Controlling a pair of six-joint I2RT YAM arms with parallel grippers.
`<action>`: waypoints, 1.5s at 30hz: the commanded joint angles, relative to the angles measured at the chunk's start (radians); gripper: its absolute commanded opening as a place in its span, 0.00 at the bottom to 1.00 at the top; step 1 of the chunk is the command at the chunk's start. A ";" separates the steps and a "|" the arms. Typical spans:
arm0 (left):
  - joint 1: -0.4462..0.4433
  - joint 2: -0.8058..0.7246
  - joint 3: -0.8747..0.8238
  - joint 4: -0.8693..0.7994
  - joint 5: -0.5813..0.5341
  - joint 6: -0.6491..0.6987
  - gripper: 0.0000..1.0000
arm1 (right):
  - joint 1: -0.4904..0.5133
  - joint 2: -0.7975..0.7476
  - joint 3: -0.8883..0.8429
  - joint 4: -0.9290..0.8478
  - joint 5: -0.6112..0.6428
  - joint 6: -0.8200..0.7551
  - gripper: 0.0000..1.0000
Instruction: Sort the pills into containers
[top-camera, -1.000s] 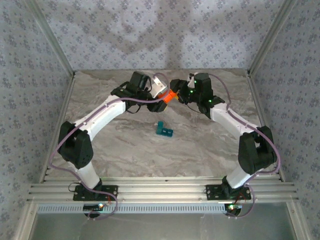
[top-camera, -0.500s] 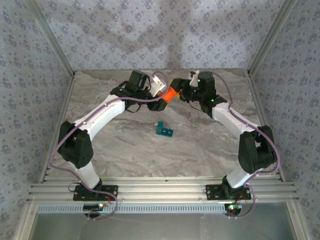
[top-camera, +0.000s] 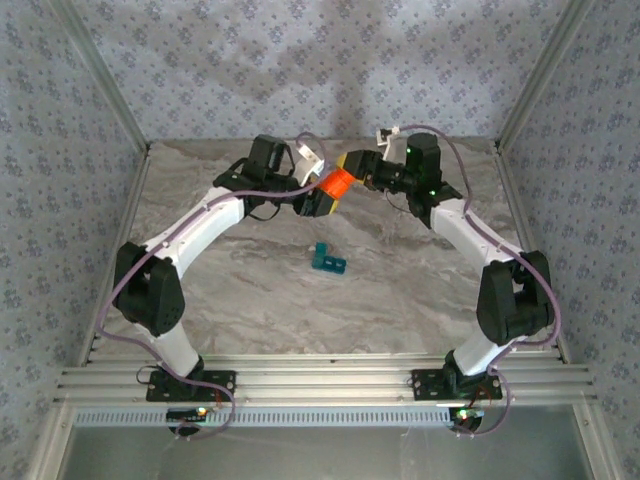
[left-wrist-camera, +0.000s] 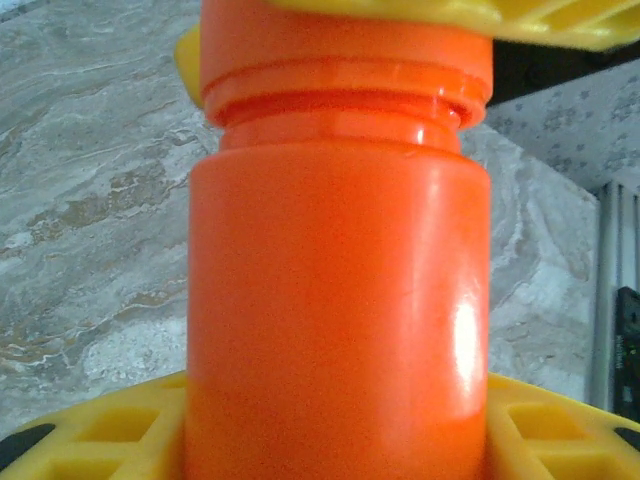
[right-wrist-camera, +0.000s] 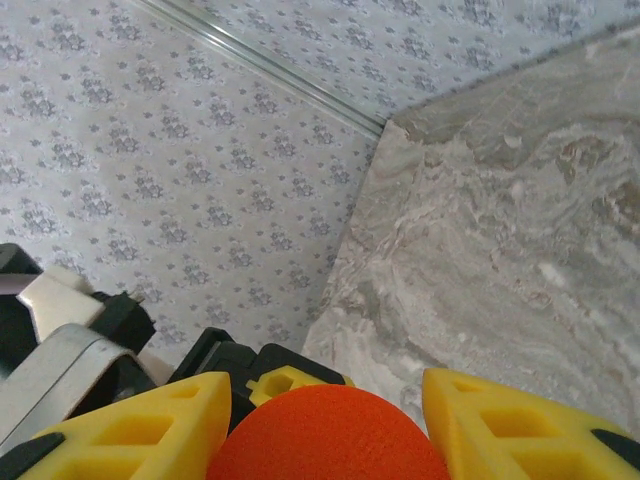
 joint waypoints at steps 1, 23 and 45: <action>0.021 -0.036 0.005 0.030 0.060 -0.049 0.00 | -0.005 -0.009 0.047 -0.093 -0.006 -0.123 0.35; 0.021 -0.047 -0.014 0.037 0.044 -0.043 0.00 | -0.089 -0.086 -0.095 0.085 0.089 0.111 0.36; 0.049 -0.205 -0.188 0.152 -0.086 -0.083 0.00 | -0.124 -0.137 -0.273 -0.606 0.701 -0.220 0.37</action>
